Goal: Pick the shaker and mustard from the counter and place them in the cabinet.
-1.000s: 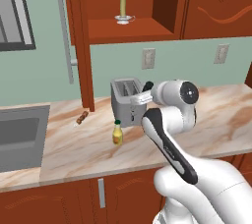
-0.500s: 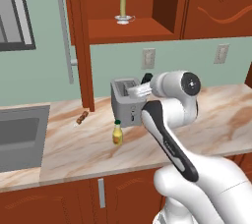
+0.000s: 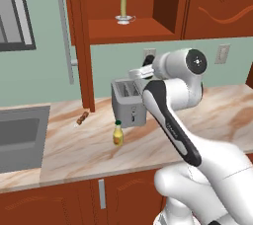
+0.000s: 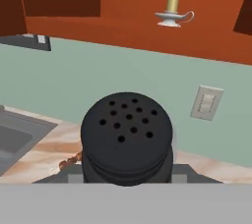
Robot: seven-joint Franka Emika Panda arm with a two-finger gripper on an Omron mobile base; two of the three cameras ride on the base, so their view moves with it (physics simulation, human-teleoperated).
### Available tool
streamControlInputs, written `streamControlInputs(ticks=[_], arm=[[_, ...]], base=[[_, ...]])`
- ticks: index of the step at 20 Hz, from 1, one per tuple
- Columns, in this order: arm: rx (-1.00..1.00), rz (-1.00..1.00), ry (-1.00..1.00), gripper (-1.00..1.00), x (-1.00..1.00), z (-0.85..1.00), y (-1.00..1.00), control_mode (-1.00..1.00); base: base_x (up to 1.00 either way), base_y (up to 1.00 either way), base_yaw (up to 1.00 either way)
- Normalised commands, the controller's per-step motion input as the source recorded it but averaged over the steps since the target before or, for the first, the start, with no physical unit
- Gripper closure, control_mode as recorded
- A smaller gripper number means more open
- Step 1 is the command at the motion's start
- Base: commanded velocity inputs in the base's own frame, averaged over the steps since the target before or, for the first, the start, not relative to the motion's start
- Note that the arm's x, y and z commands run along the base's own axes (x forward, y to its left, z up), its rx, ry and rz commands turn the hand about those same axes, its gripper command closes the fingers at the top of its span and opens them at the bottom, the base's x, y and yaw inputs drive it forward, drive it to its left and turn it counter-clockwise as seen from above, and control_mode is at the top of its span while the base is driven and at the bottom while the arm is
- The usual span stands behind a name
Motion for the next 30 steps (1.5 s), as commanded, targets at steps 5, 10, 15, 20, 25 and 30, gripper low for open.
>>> streamControlInputs(ticks=[5, 10, 15, 20, 25, 30], arm=[[0.00, 0.00, 0.00, 1.00, -0.01, 0.53, 0.00, -1.00], [0.00, 0.00, -0.03, 1.00, -0.01, 0.39, 0.00, -1.00], [0.01, 0.00, -0.06, 1.00, 0.00, 0.36, 0.00, -1.00], [0.03, 0.01, -0.07, 1.00, 0.00, 0.38, 0.00, -1.00], [0.05, 0.00, -0.03, 1.00, 0.15, 0.25, 0.00, -1.00], [0.10, 0.00, 0.00, 1.00, 0.36, 0.01, 0.00, -1.00]], base=[[0.00, 0.00, 0.00], [0.00, 0.00, 0.00], [0.00, 0.00, 0.00], [0.00, 0.00, 0.00], [0.00, 0.00, 0.00], [0.00, 0.00, 0.00]])
